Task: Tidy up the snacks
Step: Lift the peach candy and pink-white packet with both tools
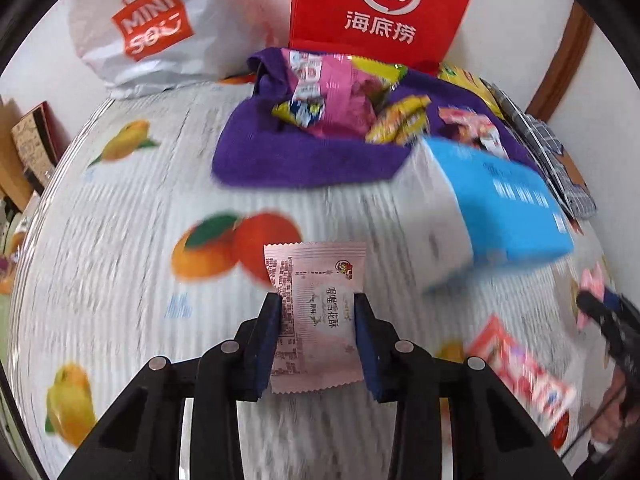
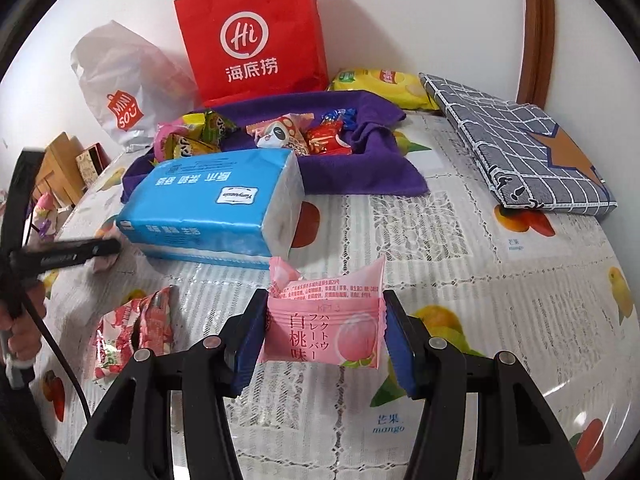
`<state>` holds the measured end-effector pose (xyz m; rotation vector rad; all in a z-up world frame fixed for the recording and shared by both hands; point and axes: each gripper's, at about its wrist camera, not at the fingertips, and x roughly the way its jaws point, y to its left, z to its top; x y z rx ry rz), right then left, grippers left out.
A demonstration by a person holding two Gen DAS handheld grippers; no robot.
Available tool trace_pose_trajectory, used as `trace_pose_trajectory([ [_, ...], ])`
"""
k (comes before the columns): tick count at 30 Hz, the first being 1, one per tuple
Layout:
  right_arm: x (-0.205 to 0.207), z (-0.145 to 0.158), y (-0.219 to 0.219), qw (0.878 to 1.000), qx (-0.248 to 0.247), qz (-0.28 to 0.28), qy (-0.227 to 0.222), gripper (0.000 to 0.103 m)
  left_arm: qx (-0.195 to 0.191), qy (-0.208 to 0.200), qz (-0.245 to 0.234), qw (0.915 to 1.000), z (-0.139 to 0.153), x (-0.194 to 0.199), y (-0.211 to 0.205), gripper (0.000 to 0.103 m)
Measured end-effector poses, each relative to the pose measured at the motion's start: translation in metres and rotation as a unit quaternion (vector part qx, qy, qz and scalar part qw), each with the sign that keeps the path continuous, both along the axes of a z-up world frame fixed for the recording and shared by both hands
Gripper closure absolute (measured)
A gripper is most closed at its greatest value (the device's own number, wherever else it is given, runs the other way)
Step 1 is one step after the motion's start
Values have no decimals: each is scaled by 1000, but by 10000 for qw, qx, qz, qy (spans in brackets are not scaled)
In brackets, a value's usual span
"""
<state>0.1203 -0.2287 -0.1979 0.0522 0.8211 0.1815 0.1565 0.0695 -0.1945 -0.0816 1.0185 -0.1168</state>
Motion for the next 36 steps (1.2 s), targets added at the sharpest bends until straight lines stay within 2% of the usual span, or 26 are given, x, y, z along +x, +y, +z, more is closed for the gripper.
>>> trace_pose_trajectory([
  [3, -2, -3, -2, 10000, 71, -29, 37, 48, 36, 40, -24, 10000, -2, -19, 2, 65],
  [6, -3, -7, -5, 9998, 163, -41, 101, 48, 14, 0, -26, 10000, -4, -24, -2, 52],
  [7, -3, -8, -6, 9998, 176, -51, 97, 48, 47, -24, 3, 10000, -5, -24, -3, 52],
  [9, -3, -10, -7, 9998, 173, -84, 89, 48, 259, -107, 78, 9996, -6, -26, -10, 52],
  [10, -3, -11, -8, 9998, 150, -87, 85, 48, 396, -175, 123, 9990, -7, -27, -13, 60],
  [12, -2, -14, -8, 9998, 143, -54, 81, 47, 689, -351, 210, 9968, -8, -32, -19, 67],
  [17, 5, -27, -7, 9999, 50, -90, 139, 47, 918, -659, 324, 9931, -9, -36, -27, 70],
  [21, 7, -29, -5, 9999, -42, -96, 69, 47, 819, -816, 491, 9921, -10, -41, -25, 70],
  [28, 8, -31, 0, 9999, -132, -8, 109, 44, 613, -792, 557, 9934, -10, -40, -19, 66],
  [36, 9, -32, 2, 9997, -207, -8, 112, 44, 658, -791, 561, 9931, -10, -40, -19, 66],
])
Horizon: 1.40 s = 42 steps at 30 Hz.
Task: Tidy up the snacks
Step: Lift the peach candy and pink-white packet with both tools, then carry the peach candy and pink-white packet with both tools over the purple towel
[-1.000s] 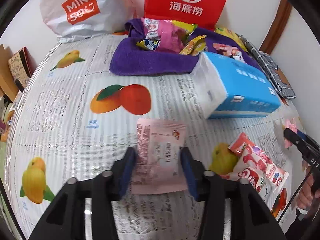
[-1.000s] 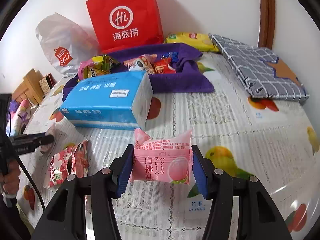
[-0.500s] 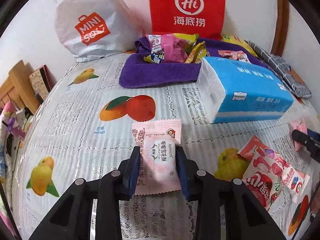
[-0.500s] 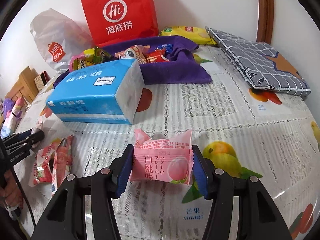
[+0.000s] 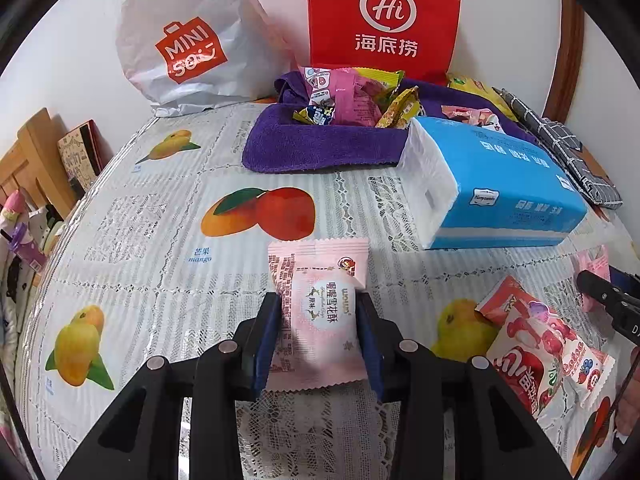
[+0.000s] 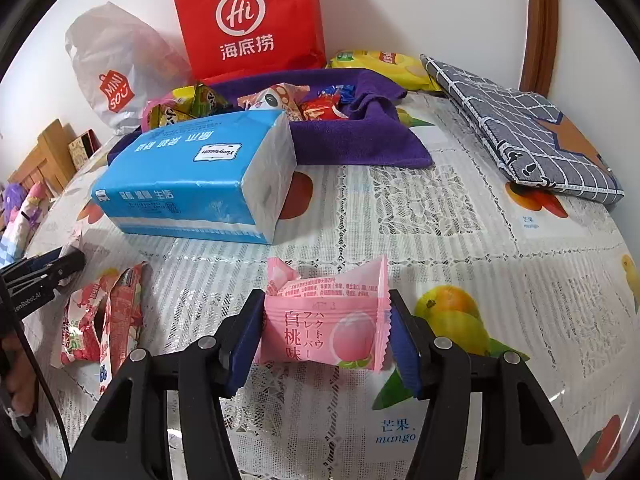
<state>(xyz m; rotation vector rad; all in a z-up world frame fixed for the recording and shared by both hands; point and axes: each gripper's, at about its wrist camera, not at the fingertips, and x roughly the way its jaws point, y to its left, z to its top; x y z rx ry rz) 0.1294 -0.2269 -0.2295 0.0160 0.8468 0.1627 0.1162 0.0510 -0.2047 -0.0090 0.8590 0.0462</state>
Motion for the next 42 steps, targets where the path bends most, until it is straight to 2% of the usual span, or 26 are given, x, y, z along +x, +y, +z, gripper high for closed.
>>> trace_pose_trajectory([
  [5, 1, 0, 2, 10000, -69, 58, 15, 41, 76, 14, 67, 9999, 0, 0, -2, 60],
  [11, 1, 0, 1, 9999, -58, 83, 8, 41, 10, 14, 80, 10000, 0, 0, 0, 60],
  [13, 1, 0, 0, 10000, -40, 59, -3, 43, -15, -9, 46, 10000, 1, 0, -1, 66],
  [16, 0, 1, -4, 10000, 65, -4, -28, 49, -24, -24, 40, 10000, 1, -1, -1, 69],
  [21, -3, 4, -10, 9998, 115, -133, 7, 51, -60, 65, 75, 9999, 6, -6, 0, 70],
  [24, -10, 17, -13, 9996, 232, -156, -82, 51, -223, 7, -22, 9997, 18, -15, 0, 70],
  [32, -28, 71, -14, 9978, 382, -197, -513, 51, -299, -316, -294, 9986, 63, -31, -17, 70],
  [38, -31, 106, -4, 9968, 248, -152, -740, 51, -561, -392, -556, 9961, 89, -27, -33, 70],
  [42, -29, 127, 2, 9950, 175, -66, -981, 51, -591, -478, -684, 9948, 106, -19, -46, 70],
])
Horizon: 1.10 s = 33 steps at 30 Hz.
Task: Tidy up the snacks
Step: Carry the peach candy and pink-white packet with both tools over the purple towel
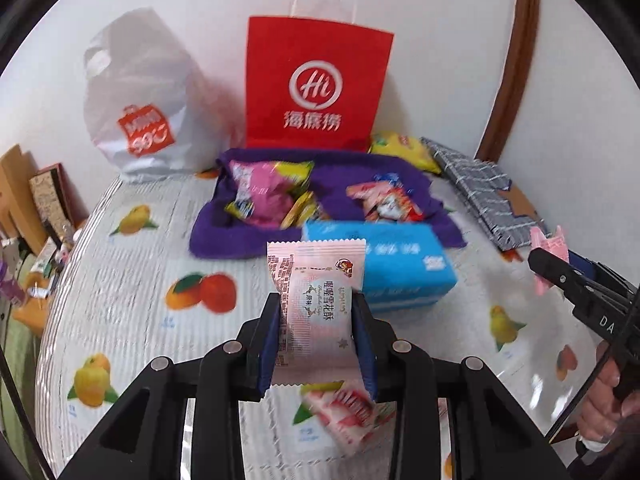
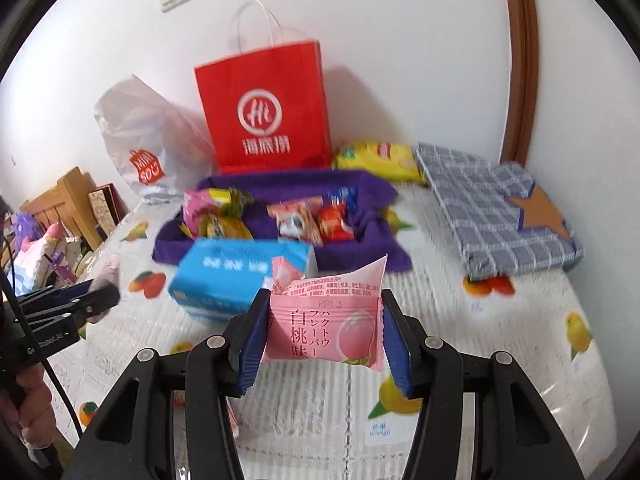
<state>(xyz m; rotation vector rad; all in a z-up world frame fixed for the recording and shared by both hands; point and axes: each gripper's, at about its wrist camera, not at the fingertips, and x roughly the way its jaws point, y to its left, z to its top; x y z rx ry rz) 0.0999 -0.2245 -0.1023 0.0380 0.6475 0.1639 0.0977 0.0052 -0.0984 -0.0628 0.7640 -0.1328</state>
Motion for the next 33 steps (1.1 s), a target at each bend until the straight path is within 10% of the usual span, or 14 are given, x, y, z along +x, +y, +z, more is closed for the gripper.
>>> trace_pose_trajectory([
  [33, 182, 67, 46, 9990, 101, 259, -362, 51, -36, -110, 190, 9998, 74, 175, 9, 70],
])
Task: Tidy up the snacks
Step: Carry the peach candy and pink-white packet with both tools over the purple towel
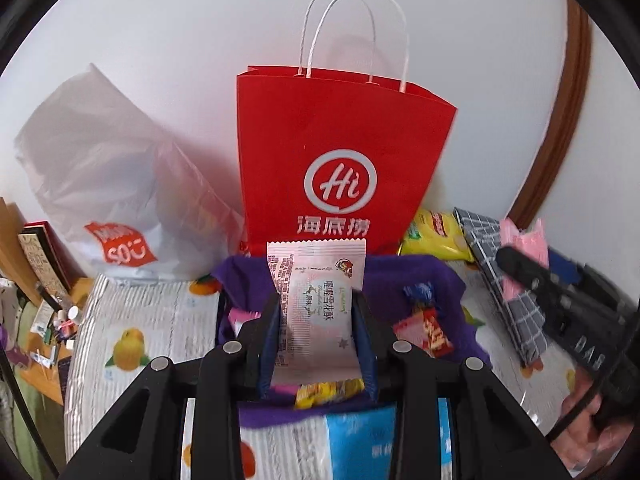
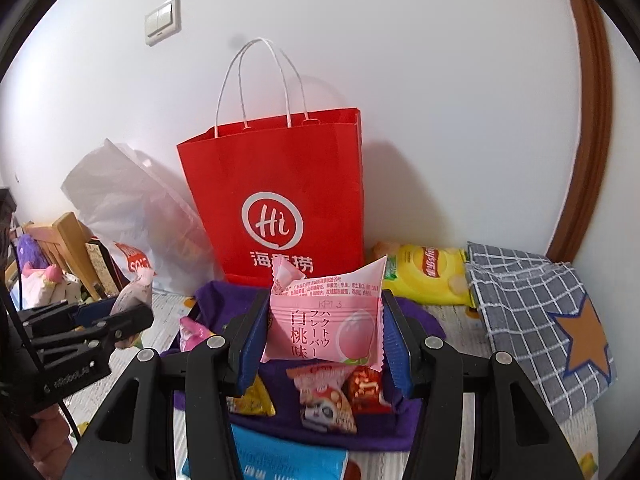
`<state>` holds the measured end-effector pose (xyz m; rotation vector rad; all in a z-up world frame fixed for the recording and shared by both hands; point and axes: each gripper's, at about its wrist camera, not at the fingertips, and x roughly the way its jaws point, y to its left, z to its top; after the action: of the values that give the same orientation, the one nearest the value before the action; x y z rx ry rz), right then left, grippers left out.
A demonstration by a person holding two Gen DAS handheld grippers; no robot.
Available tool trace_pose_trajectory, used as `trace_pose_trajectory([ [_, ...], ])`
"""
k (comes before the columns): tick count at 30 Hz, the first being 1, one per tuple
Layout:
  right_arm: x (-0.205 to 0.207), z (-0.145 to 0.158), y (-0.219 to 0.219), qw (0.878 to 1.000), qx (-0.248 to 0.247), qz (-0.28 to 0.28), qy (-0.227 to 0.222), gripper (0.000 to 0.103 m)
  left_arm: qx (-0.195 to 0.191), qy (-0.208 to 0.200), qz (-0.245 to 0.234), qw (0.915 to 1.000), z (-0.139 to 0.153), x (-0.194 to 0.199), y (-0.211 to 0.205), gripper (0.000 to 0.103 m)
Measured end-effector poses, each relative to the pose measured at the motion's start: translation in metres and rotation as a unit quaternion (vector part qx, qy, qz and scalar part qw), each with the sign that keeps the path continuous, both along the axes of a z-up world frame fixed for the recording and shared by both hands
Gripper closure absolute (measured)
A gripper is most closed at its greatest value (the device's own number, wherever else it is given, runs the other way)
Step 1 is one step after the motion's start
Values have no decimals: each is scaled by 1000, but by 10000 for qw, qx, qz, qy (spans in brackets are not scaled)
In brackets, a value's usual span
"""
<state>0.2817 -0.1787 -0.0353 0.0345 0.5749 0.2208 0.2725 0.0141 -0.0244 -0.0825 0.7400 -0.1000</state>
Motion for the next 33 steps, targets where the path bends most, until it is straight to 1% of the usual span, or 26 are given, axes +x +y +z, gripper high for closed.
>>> trace_pose_trajectory([
  [3, 14, -11, -1, 9999, -56, -37, 87, 51, 10, -114, -22, 9999, 1, 16, -2, 70],
  [5, 23, -21, -3, 9996, -116, -42, 242, 51, 45, -143, -52, 9999, -7, 25, -4, 70],
  [7, 29, -29, -7, 9993, -154, -38, 331, 51, 74, 114, -33, 9999, -18, 34, -4, 70],
  [8, 33, -31, -9, 9991, -169, -87, 385, 51, 14, 171, -40, 9998, -24, 35, -2, 70],
  [10, 37, -36, -17, 9989, -83, -170, 436, 51, 28, 288, 1, 9996, -29, 40, 1, 70],
  [14, 47, -44, -27, 9981, -38, -248, 561, 51, 132, 298, 134, 9994, -33, 43, 4, 70],
  [18, 51, -50, -33, 9976, 19, -268, 643, 51, 103, 333, 154, 9993, -36, 46, 6, 70],
  [25, 55, -57, -30, 9971, -33, -227, 729, 51, 146, 360, 142, 9991, -39, 47, 2, 70],
  [33, 59, -64, -31, 9960, -107, -227, 853, 50, 88, 387, 204, 9990, -38, 48, 8, 70],
])
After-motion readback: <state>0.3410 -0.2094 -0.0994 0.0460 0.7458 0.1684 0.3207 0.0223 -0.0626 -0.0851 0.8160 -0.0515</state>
